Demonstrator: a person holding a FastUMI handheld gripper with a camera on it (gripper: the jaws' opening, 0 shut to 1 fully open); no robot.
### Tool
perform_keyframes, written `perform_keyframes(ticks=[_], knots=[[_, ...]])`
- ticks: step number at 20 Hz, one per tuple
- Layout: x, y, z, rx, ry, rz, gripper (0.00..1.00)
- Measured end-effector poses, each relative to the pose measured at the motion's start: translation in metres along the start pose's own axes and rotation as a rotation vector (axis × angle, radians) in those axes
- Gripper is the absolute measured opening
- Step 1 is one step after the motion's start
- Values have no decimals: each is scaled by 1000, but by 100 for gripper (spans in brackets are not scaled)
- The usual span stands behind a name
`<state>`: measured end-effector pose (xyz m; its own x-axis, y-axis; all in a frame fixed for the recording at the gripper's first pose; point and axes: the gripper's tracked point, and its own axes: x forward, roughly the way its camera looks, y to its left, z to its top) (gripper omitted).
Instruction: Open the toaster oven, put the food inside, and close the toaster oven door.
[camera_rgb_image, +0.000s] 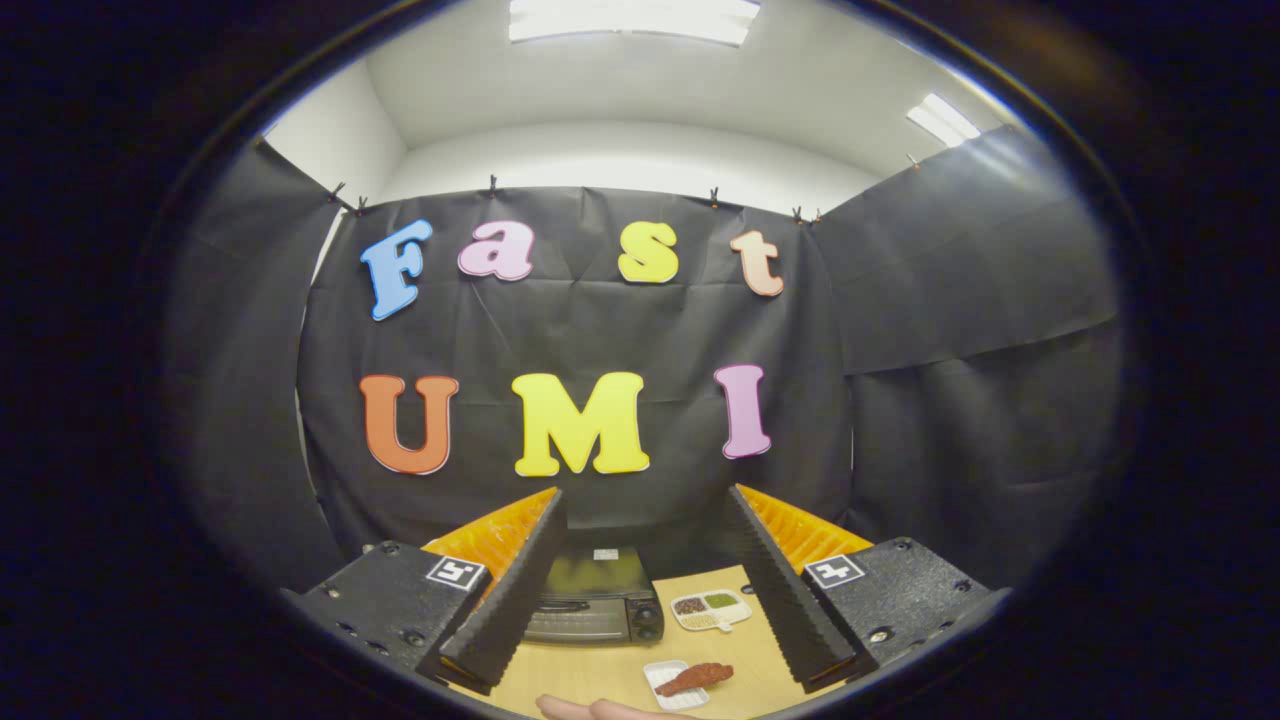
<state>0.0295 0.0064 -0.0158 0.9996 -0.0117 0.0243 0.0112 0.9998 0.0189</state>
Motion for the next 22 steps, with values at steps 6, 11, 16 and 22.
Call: perform_keyframes(ticks=[6, 11, 16, 22], knots=[[63, 31, -65, -22, 96, 81, 100], [122, 65, -147, -59, 246, 137, 100], [169, 79, -232, -92, 399, 132, 100], [206, 119, -292, -101, 501, 236, 100]])
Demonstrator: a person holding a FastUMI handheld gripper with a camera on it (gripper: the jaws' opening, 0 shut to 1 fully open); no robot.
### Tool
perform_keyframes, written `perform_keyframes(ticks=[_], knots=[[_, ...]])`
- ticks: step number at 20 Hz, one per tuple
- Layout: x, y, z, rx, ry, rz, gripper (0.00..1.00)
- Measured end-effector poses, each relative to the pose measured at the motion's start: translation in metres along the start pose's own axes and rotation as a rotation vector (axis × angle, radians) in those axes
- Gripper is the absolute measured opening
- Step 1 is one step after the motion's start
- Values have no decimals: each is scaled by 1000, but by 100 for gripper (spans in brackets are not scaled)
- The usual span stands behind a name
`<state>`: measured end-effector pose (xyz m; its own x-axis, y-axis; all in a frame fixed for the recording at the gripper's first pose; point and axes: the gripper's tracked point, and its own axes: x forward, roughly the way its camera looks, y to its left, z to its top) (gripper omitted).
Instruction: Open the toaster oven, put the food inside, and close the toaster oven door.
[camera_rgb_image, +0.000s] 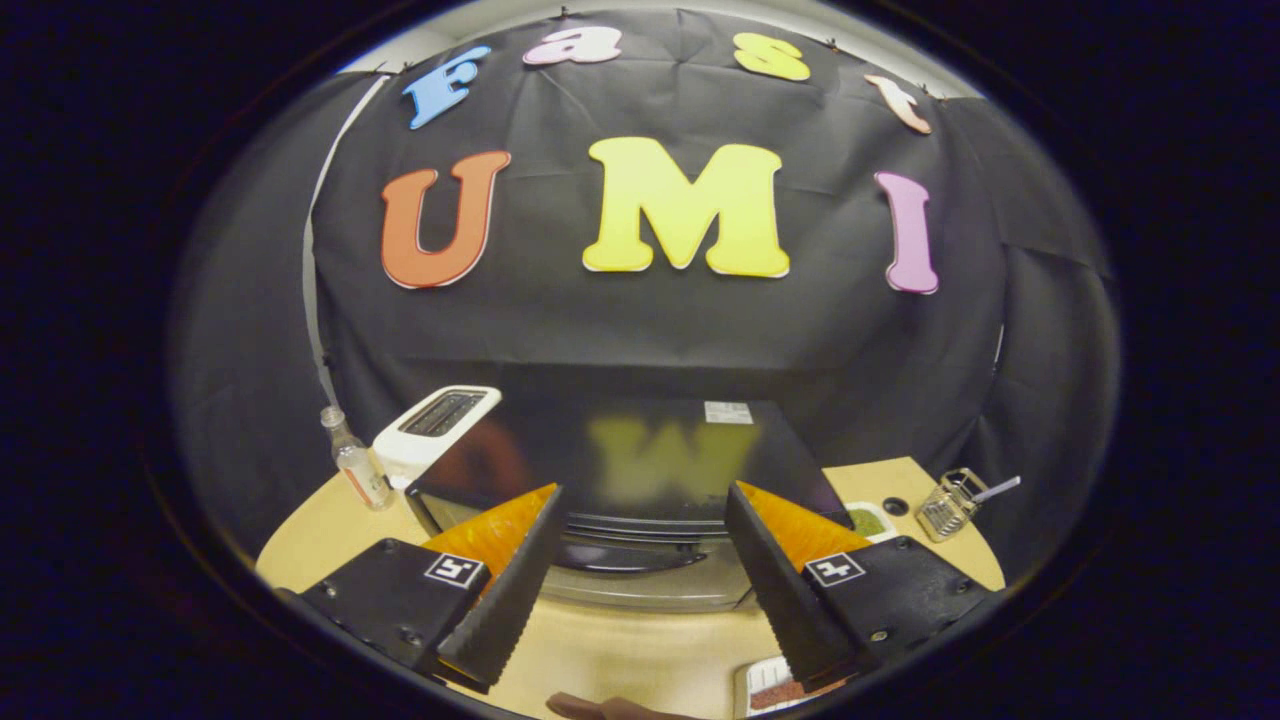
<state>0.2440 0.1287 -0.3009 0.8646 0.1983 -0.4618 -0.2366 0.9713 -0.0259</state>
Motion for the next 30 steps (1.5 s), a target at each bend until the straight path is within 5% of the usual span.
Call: perform_keyframes(ticks=[8, 19, 26, 30], knots=[[18, 11, -23, 50, 73, -45, 100], [-40, 18, -65, -5, 130, -93, 100], [-76, 21, -122, -40, 205, -91, 100], [-90, 25, -186, -71, 395, -68, 100]])
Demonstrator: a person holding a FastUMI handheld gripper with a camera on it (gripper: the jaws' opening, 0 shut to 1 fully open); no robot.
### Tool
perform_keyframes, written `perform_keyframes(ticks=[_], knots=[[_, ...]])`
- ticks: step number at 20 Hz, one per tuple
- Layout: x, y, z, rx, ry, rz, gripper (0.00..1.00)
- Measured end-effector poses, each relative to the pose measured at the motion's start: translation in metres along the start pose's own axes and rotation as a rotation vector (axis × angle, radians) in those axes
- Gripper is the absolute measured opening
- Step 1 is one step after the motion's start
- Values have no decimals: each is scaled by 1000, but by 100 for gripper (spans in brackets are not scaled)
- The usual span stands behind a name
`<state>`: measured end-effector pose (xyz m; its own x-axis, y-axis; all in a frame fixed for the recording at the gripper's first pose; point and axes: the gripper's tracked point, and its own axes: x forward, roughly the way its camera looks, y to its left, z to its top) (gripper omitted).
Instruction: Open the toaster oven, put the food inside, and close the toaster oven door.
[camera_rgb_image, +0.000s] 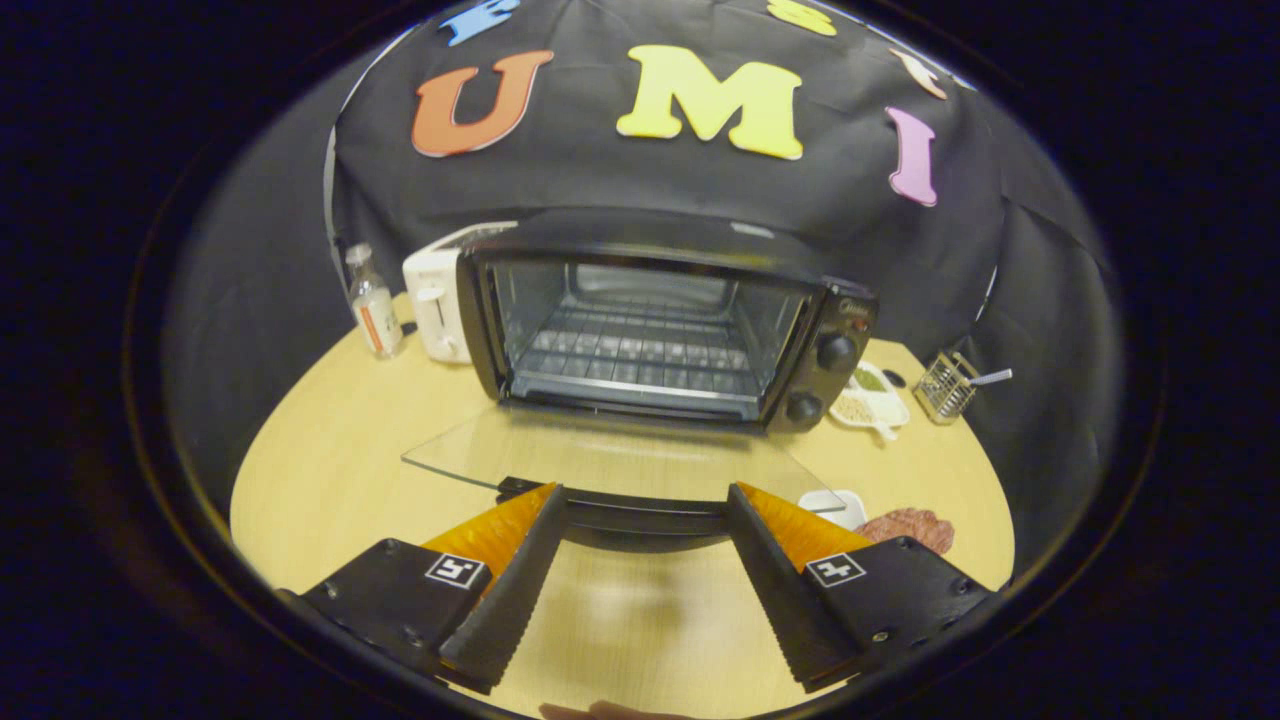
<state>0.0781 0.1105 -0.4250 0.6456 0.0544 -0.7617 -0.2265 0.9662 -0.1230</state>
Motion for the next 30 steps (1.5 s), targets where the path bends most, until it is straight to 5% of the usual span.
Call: perform_keyframes(ticks=[6, 14, 20, 30], knots=[[25, 9, -47, 46, 178, 96, 100], [5, 3, -36, -33, 111, 158, 100], [-37, -75, -4, -24, -3, 146, 100], [-50, -219, 4, 92, 20, 160, 97]])
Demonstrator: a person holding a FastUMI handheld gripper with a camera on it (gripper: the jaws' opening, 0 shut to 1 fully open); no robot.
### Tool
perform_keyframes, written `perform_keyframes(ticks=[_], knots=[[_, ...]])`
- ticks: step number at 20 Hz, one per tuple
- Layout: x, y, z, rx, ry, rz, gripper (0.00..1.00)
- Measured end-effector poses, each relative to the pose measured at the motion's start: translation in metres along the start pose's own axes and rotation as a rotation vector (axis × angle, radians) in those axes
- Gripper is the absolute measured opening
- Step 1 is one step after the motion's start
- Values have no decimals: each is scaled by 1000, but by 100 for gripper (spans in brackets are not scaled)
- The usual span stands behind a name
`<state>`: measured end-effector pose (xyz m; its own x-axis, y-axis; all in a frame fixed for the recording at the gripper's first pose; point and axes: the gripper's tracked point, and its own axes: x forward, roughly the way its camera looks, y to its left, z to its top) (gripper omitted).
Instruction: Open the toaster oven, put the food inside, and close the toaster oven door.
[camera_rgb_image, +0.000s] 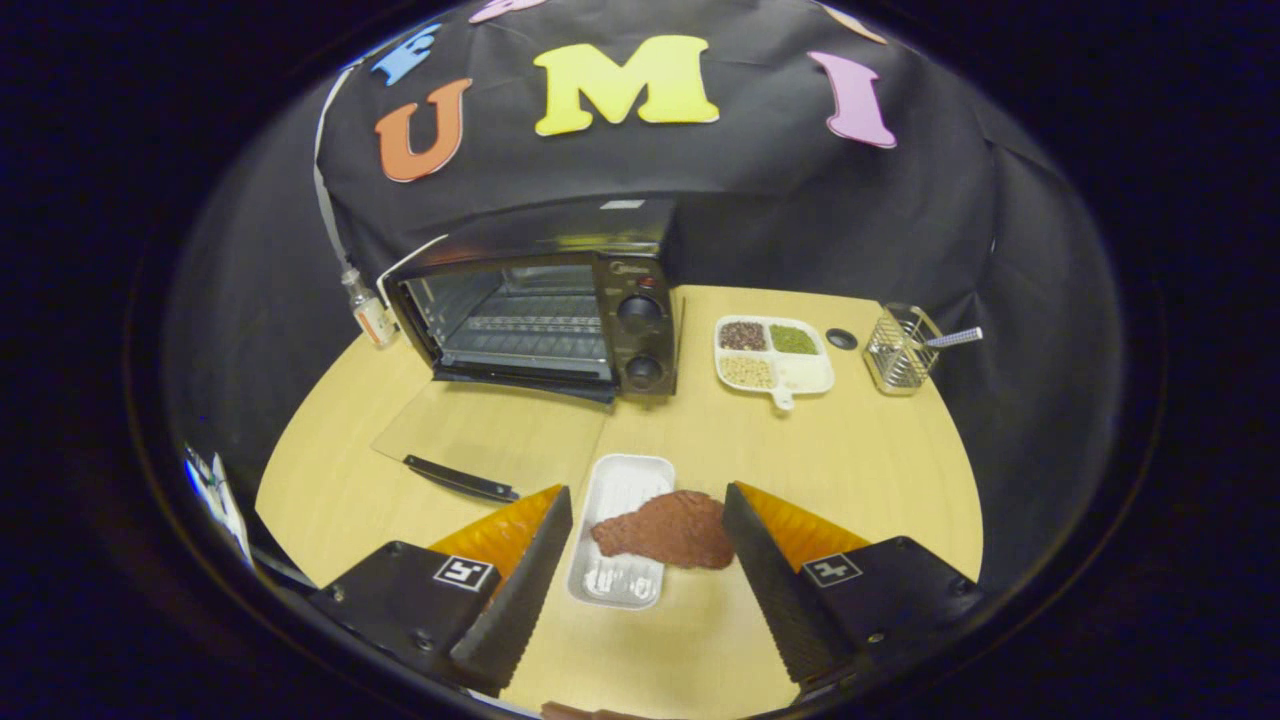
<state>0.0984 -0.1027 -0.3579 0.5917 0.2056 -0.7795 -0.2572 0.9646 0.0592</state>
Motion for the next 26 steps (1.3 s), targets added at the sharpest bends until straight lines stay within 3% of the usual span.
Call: perform_keyframes(ticks=[5, 9, 11, 14, 16, 22, 26], knots=[[19, -39, -21, 58, 68, 60, 88], [32, -40, -36, 128, 94, 158, 77], [38, -32, -44, 166, 117, 221, 66], [34, -24, -41, 235, 101, 288, 31], [22, -13, -41, 237, 84, 325, 17], [-18, 2, -29, 97, 10, 196, 13], [-48, 26, -11, -16, -53, 157, 13]])
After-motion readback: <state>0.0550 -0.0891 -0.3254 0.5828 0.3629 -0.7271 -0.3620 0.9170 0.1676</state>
